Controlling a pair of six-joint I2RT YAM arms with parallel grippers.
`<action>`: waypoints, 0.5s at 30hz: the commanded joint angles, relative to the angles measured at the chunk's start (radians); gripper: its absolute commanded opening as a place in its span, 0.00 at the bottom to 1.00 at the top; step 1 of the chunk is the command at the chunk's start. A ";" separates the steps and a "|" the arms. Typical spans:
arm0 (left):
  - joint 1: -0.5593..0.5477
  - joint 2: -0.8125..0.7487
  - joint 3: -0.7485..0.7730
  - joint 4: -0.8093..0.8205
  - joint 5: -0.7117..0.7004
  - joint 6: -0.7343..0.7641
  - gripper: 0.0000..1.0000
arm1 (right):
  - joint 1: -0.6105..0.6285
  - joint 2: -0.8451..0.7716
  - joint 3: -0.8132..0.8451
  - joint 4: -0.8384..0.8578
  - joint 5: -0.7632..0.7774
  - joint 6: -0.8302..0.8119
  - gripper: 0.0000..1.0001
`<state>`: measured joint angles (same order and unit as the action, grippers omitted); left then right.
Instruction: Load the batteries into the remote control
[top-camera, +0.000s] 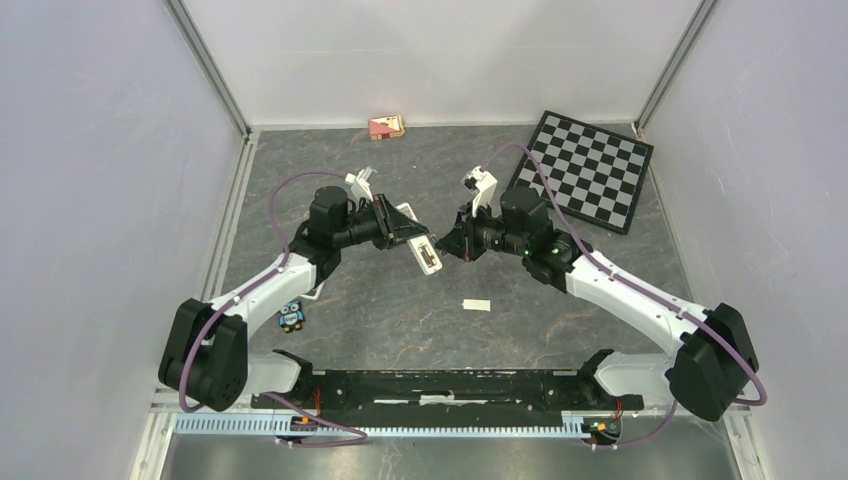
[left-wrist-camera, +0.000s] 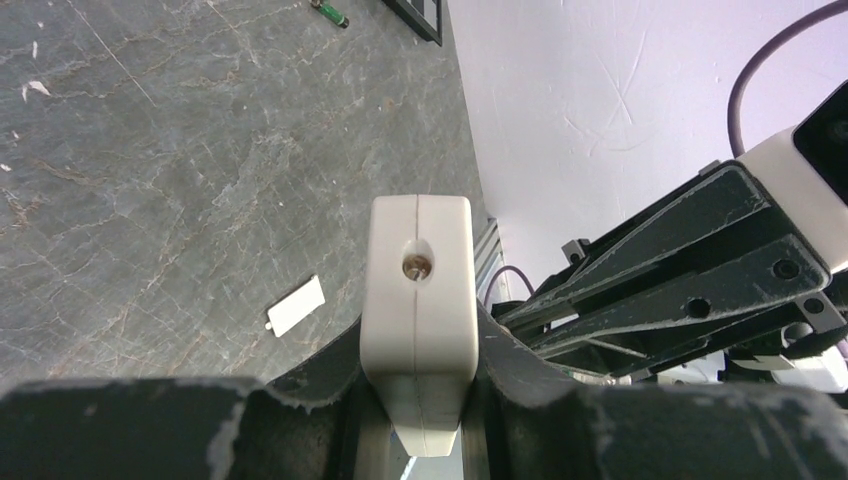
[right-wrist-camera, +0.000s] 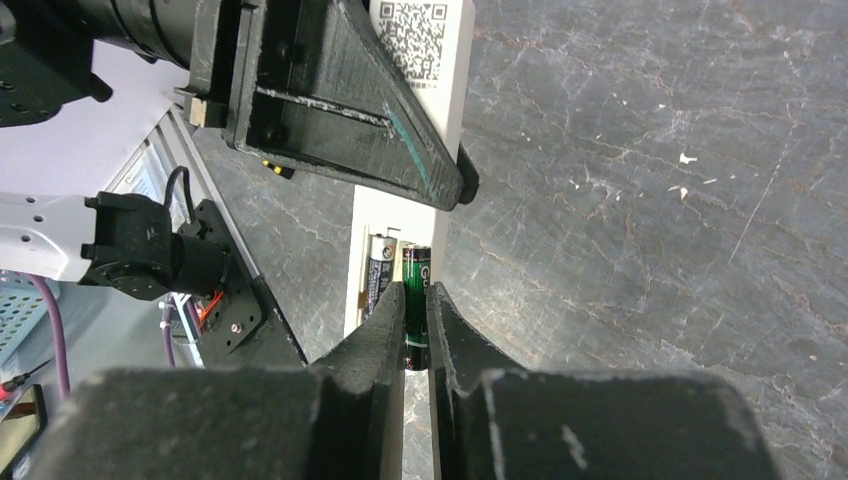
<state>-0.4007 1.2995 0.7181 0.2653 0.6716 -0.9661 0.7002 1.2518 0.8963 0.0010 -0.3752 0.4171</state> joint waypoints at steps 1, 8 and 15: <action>-0.003 -0.019 0.000 0.058 -0.028 -0.044 0.02 | 0.024 0.018 0.073 -0.086 0.045 -0.016 0.13; -0.003 0.012 -0.029 0.156 -0.051 -0.120 0.02 | 0.038 0.051 0.090 -0.105 0.068 -0.012 0.13; -0.003 0.035 -0.035 0.187 -0.047 -0.134 0.02 | 0.042 0.076 0.105 -0.127 0.088 -0.021 0.13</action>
<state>-0.4007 1.3293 0.6815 0.3569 0.6258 -1.0519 0.7361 1.3174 0.9604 -0.1257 -0.3088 0.4129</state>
